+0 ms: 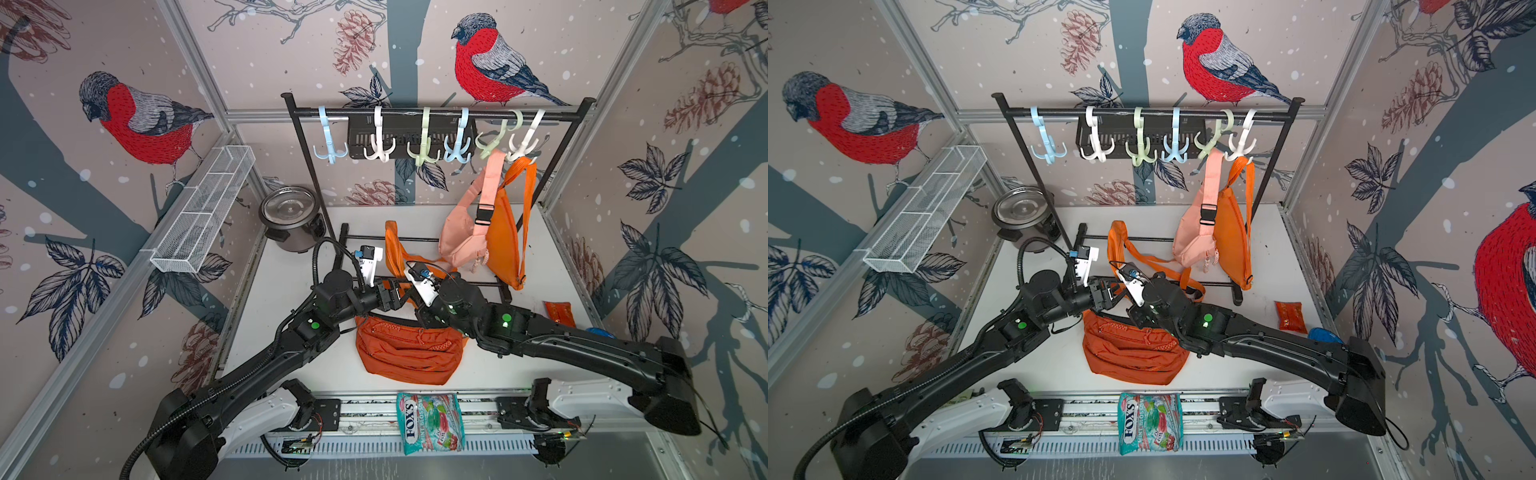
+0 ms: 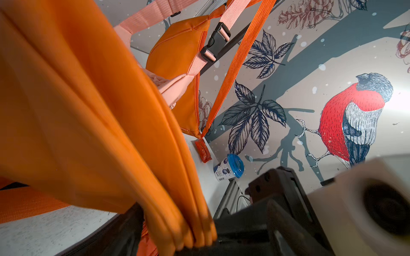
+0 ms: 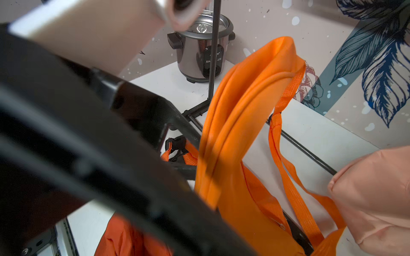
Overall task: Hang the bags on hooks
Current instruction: Pick up the bag from the bag.
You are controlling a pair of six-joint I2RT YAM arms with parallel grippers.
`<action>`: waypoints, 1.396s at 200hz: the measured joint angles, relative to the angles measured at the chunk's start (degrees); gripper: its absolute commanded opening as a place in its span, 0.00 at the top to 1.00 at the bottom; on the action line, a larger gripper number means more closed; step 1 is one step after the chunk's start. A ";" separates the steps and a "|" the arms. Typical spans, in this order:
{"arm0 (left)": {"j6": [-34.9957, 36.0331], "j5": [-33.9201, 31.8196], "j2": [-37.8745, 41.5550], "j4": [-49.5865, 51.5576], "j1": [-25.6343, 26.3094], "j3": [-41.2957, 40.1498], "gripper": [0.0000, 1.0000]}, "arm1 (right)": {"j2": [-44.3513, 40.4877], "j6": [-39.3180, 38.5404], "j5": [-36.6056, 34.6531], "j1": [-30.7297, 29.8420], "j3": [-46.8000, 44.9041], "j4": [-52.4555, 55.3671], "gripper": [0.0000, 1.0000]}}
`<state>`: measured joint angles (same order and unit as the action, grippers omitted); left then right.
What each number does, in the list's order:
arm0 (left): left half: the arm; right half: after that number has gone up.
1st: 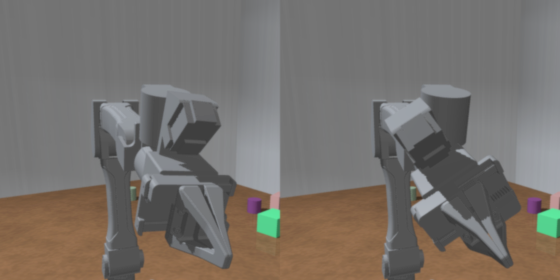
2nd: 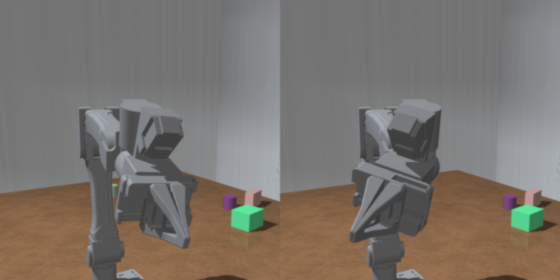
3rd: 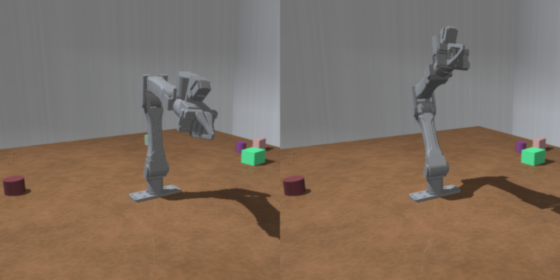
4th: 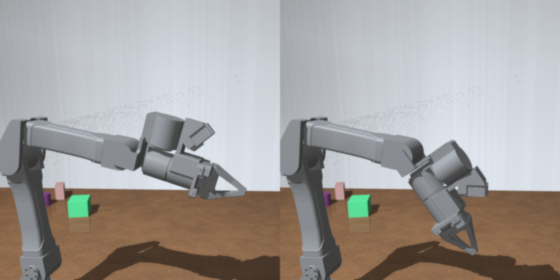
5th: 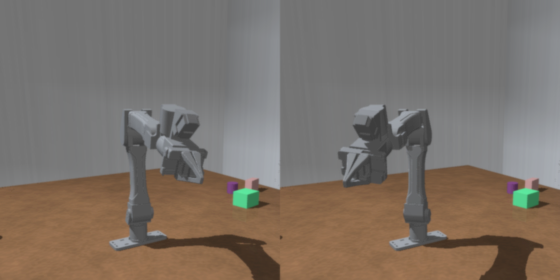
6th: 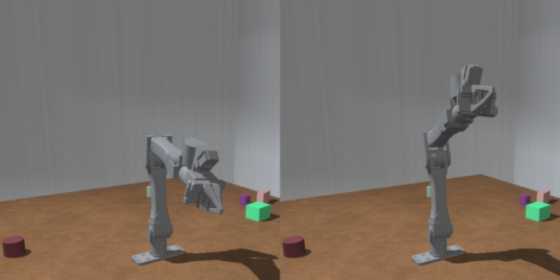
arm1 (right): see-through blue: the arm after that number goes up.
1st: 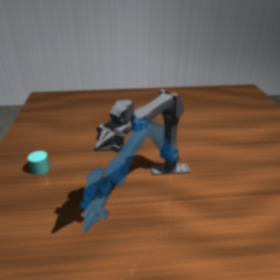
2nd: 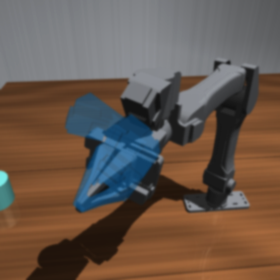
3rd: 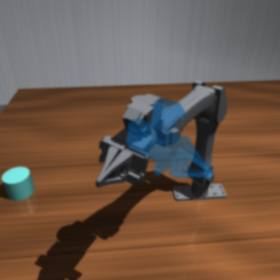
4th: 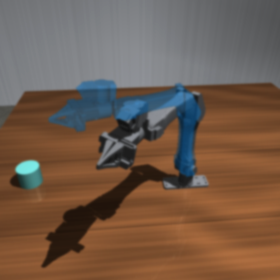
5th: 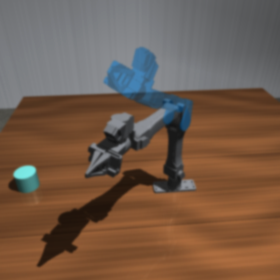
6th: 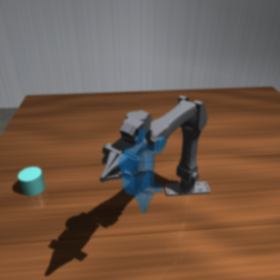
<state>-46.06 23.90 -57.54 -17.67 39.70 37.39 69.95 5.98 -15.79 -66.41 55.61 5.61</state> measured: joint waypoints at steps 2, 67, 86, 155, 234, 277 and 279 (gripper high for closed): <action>0.02 0.00 -0.17 0.00 0.02 0.13 0.31 | 0.02 0.00 -0.26 -0.15 0.07 0.00 0.93; 1.75 -2.56 -1.68 3.89 0.15 3.21 1.00 | -0.48 -1.40 -2.60 -1.53 0.46 0.57 0.53; 3.39 -2.99 -0.33 5.60 0.20 4.00 1.00 | -3.69 -1.46 -1.99 -1.33 -0.85 0.31 0.39; 14.80 -1.46 9.33 11.06 0.20 4.13 1.00 | -22.01 1.22 5.44 15.54 -9.05 -3.43 0.20; 25.20 4.13 18.05 21.84 0.15 9.66 1.00 | -22.56 5.81 16.81 30.86 -12.17 -4.83 0.13; 28.06 7.69 18.64 26.08 0.15 11.93 1.00 | -19.80 4.33 21.97 30.91 -12.13 -5.64 0.11; 28.11 7.82 18.64 26.18 0.15 12.00 1.00 | -19.67 4.31 22.29 30.91 -12.11 -5.64 0.11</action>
<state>-17.96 31.73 -38.89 8.51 39.86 49.39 50.28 10.28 6.50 -35.51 43.51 -0.03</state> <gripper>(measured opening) 0.092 0.884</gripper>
